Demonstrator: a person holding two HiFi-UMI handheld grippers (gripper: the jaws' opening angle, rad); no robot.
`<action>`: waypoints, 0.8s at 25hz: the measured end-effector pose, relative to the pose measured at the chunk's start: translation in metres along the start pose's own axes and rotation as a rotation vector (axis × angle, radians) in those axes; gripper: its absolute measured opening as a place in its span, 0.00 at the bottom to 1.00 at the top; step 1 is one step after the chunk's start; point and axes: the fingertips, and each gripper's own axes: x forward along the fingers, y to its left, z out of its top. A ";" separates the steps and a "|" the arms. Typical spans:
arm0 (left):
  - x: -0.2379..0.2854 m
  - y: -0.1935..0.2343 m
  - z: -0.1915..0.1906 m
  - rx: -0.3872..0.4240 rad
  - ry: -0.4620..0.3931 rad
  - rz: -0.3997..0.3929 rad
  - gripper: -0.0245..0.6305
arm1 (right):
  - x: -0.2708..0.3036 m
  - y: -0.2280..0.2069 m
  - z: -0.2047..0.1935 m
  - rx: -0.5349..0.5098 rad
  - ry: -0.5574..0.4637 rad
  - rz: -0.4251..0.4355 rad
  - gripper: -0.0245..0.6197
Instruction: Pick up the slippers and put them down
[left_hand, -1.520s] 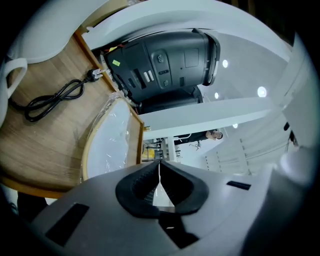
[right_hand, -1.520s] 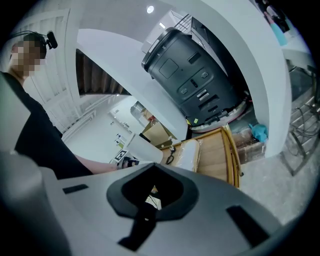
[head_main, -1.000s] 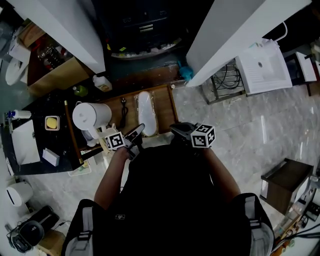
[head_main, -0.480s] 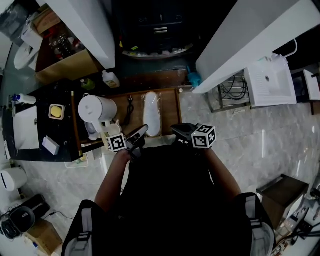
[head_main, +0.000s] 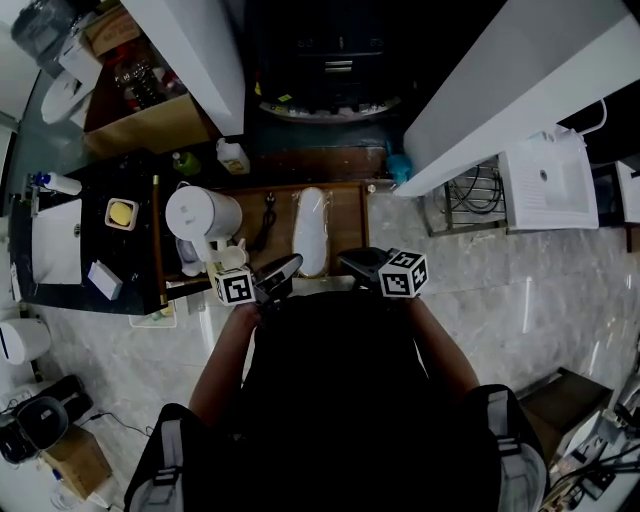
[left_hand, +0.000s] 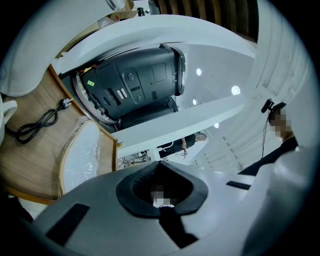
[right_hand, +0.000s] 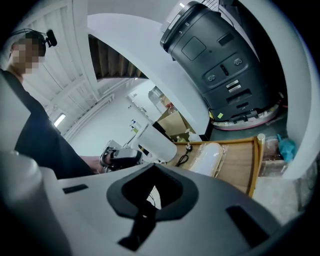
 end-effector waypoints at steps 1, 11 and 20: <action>0.000 -0.003 0.002 0.004 -0.002 -0.003 0.06 | 0.001 0.000 0.002 -0.003 0.002 0.005 0.05; -0.005 -0.007 0.006 0.007 -0.037 -0.002 0.06 | 0.012 -0.003 0.005 -0.010 0.028 0.029 0.05; -0.009 -0.007 0.012 0.016 -0.039 0.012 0.06 | 0.020 -0.003 0.004 -0.016 0.041 0.038 0.05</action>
